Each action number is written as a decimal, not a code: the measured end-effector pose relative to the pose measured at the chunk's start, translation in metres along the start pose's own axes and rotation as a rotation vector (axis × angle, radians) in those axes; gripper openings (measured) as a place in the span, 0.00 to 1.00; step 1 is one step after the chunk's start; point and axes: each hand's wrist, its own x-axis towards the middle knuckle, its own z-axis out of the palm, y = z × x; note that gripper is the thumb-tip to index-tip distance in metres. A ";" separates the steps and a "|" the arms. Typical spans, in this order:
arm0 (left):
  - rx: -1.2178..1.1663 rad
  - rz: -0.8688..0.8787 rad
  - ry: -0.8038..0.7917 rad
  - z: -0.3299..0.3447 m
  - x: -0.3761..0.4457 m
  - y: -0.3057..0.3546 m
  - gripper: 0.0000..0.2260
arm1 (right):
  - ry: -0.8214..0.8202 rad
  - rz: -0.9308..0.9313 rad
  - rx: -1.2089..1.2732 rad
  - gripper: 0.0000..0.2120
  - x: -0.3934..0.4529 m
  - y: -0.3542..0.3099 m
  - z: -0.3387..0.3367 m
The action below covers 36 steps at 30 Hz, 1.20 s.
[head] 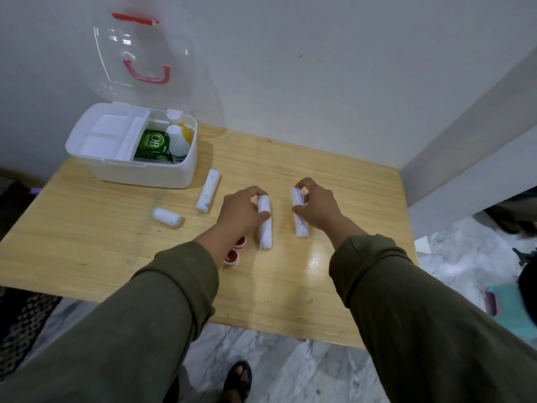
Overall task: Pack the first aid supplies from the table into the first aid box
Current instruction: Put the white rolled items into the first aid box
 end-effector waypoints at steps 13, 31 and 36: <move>-0.210 0.361 0.327 -0.139 -0.014 0.017 0.18 | 0.324 -0.200 0.350 0.14 -0.019 -0.128 -0.020; -0.178 0.413 0.159 -0.231 0.037 -0.058 0.15 | 0.490 -0.205 0.402 0.12 -0.012 -0.242 0.070; -0.157 0.380 0.074 -0.225 0.047 -0.068 0.14 | 0.472 -0.217 0.279 0.12 -0.008 -0.239 0.085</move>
